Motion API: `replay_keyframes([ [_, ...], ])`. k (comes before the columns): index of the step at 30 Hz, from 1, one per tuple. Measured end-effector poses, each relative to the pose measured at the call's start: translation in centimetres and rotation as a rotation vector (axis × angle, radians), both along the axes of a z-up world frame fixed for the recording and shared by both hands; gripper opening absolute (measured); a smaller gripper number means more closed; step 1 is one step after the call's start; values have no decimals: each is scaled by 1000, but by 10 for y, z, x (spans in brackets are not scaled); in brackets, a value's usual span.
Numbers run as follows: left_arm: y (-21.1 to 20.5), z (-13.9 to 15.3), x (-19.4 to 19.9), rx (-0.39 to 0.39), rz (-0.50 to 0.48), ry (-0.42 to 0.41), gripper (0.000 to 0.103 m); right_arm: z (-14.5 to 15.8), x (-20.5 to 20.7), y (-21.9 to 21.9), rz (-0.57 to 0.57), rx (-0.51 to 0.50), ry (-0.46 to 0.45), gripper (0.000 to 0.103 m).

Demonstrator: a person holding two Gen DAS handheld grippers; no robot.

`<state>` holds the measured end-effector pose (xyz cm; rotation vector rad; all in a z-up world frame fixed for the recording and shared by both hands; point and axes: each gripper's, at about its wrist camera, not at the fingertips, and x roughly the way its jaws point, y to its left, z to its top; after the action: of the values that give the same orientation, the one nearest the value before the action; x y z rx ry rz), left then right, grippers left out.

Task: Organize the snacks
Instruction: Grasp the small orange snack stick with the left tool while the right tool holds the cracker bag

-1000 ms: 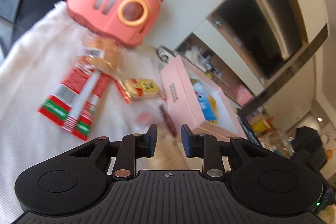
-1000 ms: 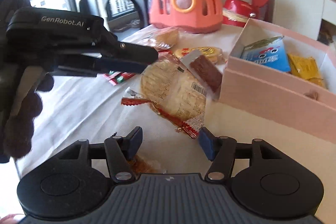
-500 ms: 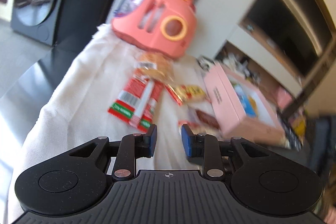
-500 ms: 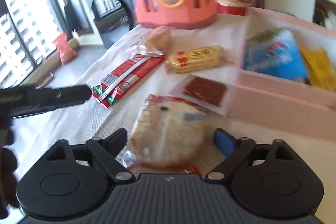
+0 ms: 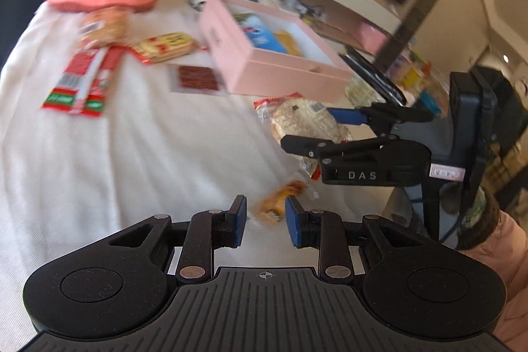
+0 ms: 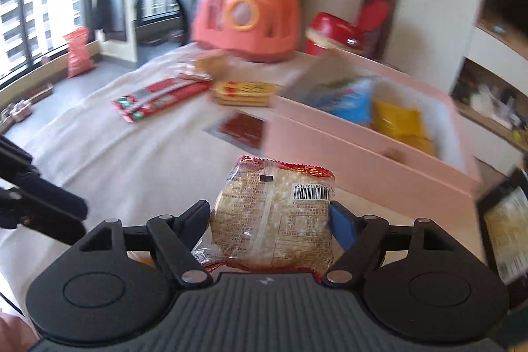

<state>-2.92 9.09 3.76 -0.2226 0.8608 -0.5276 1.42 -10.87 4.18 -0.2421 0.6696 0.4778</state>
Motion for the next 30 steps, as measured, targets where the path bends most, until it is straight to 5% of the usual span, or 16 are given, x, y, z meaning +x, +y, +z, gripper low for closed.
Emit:
replay_keyframes([
  [9, -56, -9, 11, 240, -98, -48, 30, -26, 12, -57, -167, 150, 86, 89],
  [14, -69, -19, 28, 385, -63, -101, 38, -28, 10, -49, -177, 114, 70, 91],
  [23, -68, -19, 47, 272, -9, -61, 32, -29, 10, -47, -164, 99, 66, 95],
  [30, -61, -17, 53, 320, 87, -56, 28, -31, 11, -42, -141, 76, 76, 102],
])
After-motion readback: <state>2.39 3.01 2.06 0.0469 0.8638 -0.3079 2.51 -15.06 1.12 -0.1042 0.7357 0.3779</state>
